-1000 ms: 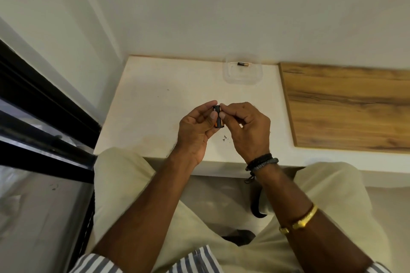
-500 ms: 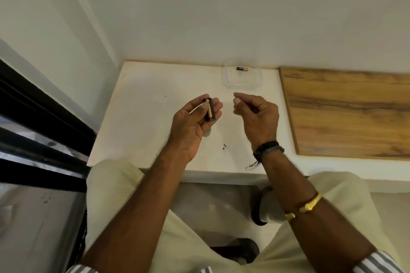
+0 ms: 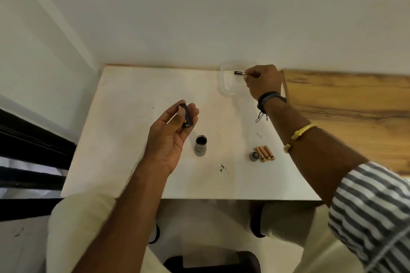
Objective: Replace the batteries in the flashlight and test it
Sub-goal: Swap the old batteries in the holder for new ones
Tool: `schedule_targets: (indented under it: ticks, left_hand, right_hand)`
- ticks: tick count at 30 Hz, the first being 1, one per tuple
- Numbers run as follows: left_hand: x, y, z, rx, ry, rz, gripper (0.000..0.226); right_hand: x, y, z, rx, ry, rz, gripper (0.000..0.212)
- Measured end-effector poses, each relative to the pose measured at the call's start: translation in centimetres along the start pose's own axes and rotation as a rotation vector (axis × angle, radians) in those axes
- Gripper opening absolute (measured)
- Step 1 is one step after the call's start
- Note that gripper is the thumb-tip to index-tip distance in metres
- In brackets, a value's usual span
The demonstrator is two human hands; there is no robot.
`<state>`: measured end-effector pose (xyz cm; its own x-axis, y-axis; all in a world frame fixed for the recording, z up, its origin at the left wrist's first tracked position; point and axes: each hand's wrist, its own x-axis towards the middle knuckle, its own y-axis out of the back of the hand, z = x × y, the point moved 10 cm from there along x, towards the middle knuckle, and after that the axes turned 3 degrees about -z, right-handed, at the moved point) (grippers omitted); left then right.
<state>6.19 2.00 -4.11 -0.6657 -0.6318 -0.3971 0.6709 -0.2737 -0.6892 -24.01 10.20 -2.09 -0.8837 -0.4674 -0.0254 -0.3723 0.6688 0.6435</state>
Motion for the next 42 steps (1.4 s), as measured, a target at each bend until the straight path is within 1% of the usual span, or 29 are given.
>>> schedule_targets:
  ticks: [2, 6, 10, 15, 19, 24, 28, 30, 32, 36, 42]
  left_hand:
    - [0.4, 0.5, -0.4, 0.000, 0.015, 0.006, 0.035]
    - [0.8, 0.9, -0.9, -0.065, 0.041, 0.016, 0.034]
    - [0.7, 0.5, -1.3, -0.141, 0.075, -0.003, 0.032]
    - [0.5, -0.2, -1.5, -0.166, 0.111, -0.071, 0.033]
    - [0.1, -0.4, -1.1, -0.134, 0.100, -0.091, 0.033]
    - [-1.0, -0.9, -0.5, -0.095, 0.074, -0.105, 0.034]
    - [-2.5, -1.7, -0.5, -0.046, 0.048, -0.110, 0.034]
    - [-3.4, -2.0, -0.7, -0.018, 0.038, -0.110, 0.034]
    - [-4.4, -2.4, -1.0, 0.023, 0.033, -0.114, 0.033]
    - [-6.6, -2.9, -2.1, 0.121, 0.033, -0.129, 0.033]
    - [-9.2, -2.8, -3.5, 0.292, 0.012, -0.137, 0.032]
  right_hand:
    - [1.6, -0.9, 0.0, -0.126, 0.003, -0.017, 0.015]
    - [3.6, -2.2, -0.1, -0.253, -0.032, -0.039, 0.027]
    - [4.2, -4.0, -0.8, -0.485, 0.018, -0.138, 0.032]
    - [3.9, -4.7, -1.3, -0.578, 0.046, -0.129, 0.024]
    - [3.2, -4.2, -1.6, -0.559, 0.038, -0.116, 0.024]
    - [0.5, -1.6, -2.9, -0.331, 0.038, -0.034, 0.023]
    - [-4.4, 1.1, -3.9, -0.090, 0.061, -0.007, 0.020]
    - [-7.7, 2.1, -3.8, 0.075, 0.054, -0.023, 0.020]
    - [-11.2, 2.5, -3.1, 0.247, 0.009, -0.057, 0.021]
    - [-17.8, 3.4, -2.6, 0.504, -0.020, -0.108, 0.021]
    - [-24.7, 5.0, -2.2, 0.667, 0.045, -0.161, 0.018]
